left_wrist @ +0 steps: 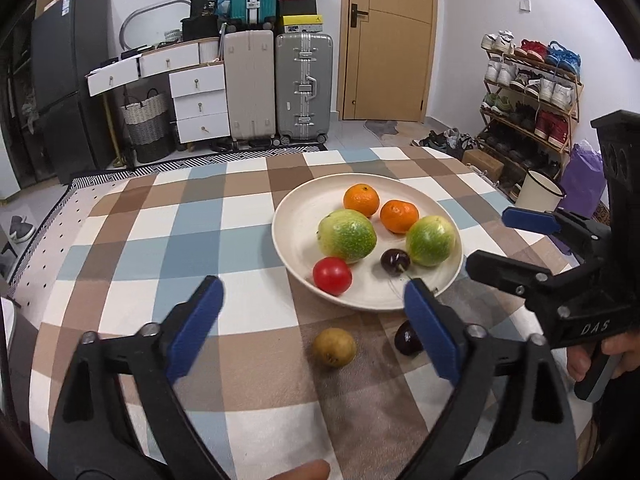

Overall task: Organize fruits
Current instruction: 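Open both tools to drop the tomato and cherry onto the plate, then move both tools back toward the fruits left on the cloth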

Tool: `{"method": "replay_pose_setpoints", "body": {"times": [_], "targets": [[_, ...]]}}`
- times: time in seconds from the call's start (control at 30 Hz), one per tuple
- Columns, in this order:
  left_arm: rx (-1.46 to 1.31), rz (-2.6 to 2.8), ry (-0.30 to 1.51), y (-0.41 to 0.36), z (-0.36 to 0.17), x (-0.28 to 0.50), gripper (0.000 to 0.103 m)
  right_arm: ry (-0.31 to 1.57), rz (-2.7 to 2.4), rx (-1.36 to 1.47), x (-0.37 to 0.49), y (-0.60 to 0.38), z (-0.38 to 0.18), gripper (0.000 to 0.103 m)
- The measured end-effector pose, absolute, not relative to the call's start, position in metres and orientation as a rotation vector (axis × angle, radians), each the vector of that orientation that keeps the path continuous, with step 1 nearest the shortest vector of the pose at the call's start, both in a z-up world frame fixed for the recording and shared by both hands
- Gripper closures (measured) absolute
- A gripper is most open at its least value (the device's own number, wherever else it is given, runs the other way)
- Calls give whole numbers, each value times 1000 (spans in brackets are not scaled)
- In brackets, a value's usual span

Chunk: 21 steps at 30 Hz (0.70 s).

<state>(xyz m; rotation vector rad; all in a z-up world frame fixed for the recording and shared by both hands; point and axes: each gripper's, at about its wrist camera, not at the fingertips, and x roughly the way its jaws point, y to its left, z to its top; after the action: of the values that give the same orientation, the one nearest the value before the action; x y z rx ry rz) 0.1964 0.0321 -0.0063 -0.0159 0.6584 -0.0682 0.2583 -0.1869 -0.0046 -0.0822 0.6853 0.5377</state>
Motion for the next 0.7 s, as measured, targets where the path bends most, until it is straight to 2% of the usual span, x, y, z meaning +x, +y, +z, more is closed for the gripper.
{"method": "replay_pose_setpoints", "body": {"times": [0.37,0.7], "targets": [[-66,-55,648,42,-11,163,0,695,517,-49,238,-207,-5,1],[-48,-65,684,34,-23,167,0,768,528,-70,236,-208,-22,1]]}}
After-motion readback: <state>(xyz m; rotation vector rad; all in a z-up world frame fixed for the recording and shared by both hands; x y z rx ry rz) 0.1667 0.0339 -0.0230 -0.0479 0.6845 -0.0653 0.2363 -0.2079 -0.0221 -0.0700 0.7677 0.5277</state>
